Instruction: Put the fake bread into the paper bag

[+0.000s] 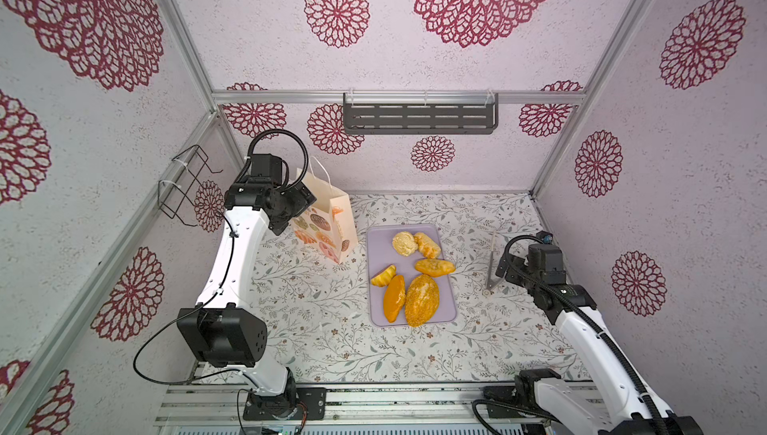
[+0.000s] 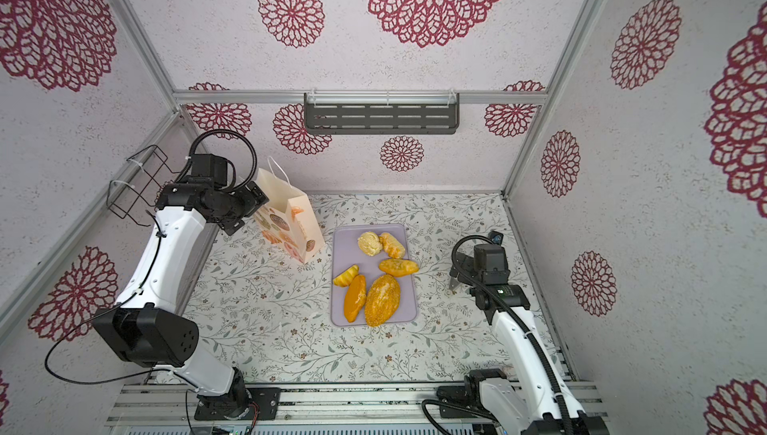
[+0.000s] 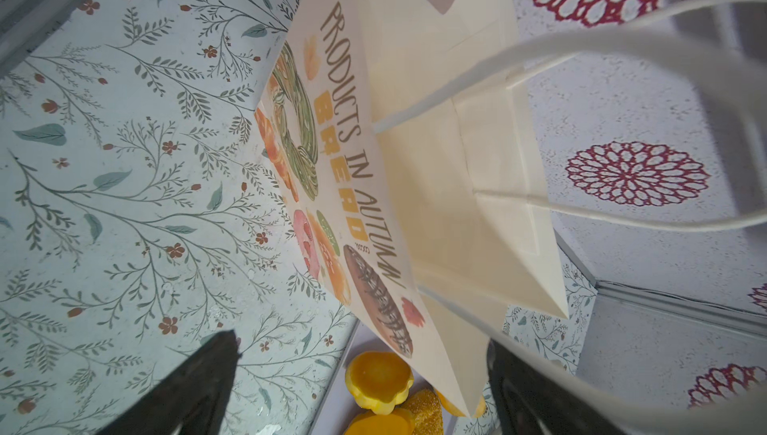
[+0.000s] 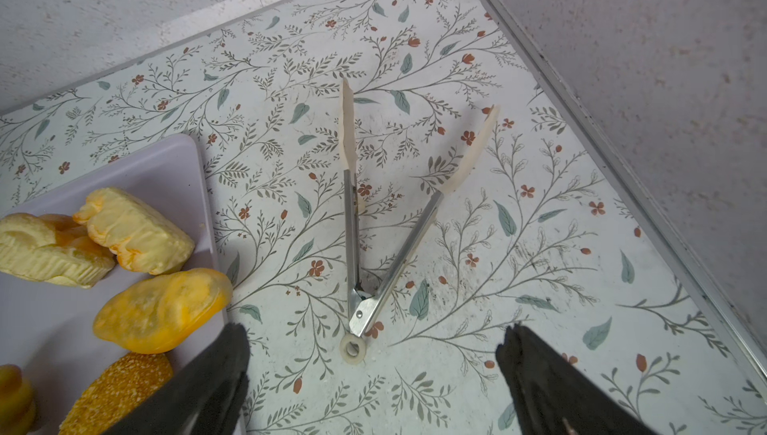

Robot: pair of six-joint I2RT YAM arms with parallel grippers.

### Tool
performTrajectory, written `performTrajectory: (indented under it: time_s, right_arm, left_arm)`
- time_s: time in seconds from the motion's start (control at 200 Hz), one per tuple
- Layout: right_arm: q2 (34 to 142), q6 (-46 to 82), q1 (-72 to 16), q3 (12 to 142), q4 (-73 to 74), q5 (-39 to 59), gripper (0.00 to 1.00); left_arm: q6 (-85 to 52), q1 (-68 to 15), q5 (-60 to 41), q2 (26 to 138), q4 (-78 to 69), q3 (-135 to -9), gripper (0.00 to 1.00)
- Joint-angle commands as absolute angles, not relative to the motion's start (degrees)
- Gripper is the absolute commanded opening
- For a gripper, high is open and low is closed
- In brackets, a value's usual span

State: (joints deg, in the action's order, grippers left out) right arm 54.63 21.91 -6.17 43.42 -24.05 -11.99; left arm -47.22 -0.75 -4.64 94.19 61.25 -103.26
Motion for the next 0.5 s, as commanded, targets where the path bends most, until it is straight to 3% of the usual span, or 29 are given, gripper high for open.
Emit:
performTrajectory:
  time_s: [0.0, 0.425, 0.495]
  right_arm:
    - [54.3, 20.9, -6.4, 44.4, -23.4, -12.7, 0.99]
    - [54.0, 21.0, -6.4, 43.4, -22.9, -12.9, 0.99]
    - [54.0, 21.0, -6.4, 43.3, -22.9, -12.9, 0.99]
  left_arm:
    - [-48.1, -1.3, -3.8, 95.4, 58.5, -103.0, 0.97]
    - [-48.5, -3.5, -1.8, 99.5, 55.2, -104.6, 1.0]
    - [-48.6, -3.9, -1.3, 99.6, 54.7, -104.4, 0.96]
